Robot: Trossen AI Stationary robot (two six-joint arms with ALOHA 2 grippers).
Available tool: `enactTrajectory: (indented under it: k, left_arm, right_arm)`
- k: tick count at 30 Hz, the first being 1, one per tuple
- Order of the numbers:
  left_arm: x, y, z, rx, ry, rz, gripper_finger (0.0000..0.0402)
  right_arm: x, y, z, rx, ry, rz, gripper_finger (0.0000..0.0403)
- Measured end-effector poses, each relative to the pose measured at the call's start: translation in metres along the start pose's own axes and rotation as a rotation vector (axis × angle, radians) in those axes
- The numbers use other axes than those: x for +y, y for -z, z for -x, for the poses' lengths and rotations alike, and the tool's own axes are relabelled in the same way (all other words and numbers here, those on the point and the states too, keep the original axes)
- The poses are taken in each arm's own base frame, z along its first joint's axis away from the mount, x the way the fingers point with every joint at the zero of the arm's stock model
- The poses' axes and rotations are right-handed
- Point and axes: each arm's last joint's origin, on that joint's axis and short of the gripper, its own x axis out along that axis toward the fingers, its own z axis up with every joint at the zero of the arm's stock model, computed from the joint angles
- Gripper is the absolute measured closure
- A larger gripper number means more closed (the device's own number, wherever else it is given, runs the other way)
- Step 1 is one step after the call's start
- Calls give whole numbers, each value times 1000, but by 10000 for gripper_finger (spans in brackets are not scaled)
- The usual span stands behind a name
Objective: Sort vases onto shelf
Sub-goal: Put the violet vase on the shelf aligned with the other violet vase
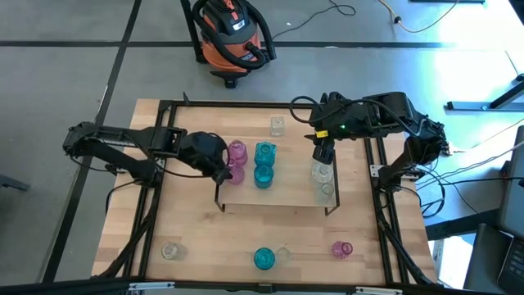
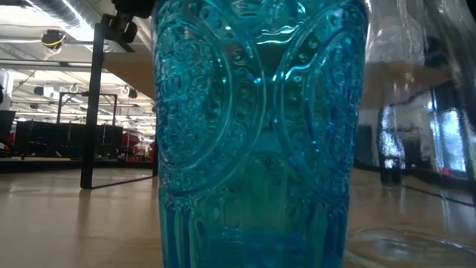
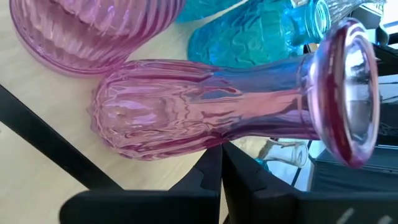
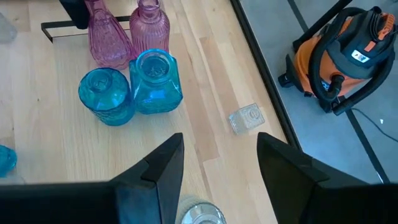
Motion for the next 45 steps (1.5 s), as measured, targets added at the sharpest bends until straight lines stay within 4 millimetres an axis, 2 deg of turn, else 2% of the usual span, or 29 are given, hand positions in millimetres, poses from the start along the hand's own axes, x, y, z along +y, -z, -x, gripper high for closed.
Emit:
enactTrajectory:
  k: [10,14,18,23,26,28,30,34,40,45]
  left_arm:
    - [2,-5,5,71,63,7,401]
    - [0,-1,20,126,148,27,401]
    - [-1,5,44,100,218,44,401]
    - [10,13,75,4,201,7,401]
    - [21,20,87,-23,131,-55,401]
    - [29,24,94,-12,77,-91,401]
    - [36,26,98,10,49,-114,401]
    - [48,28,106,36,6,-134,401]
    - [58,30,112,79,-20,-187,401]
    - [61,34,115,95,-43,-225,401]
  right_arm:
    - [0,0,0,0,0,0,217]
    - [-2,2,5,-11,-4,-6,217]
    - [-10,10,26,-57,-35,-77,217]
    - [-29,39,68,-132,-60,-237,217]
    - [-39,68,85,-132,-101,-378,217]
    - [-42,89,90,-91,-163,-478,217]
    - [-42,111,89,-15,-240,-573,217]
    - [-27,145,68,194,-409,-675,217]
    - [22,179,23,397,-566,-618,217]
    - [59,208,4,570,-557,-586,217]
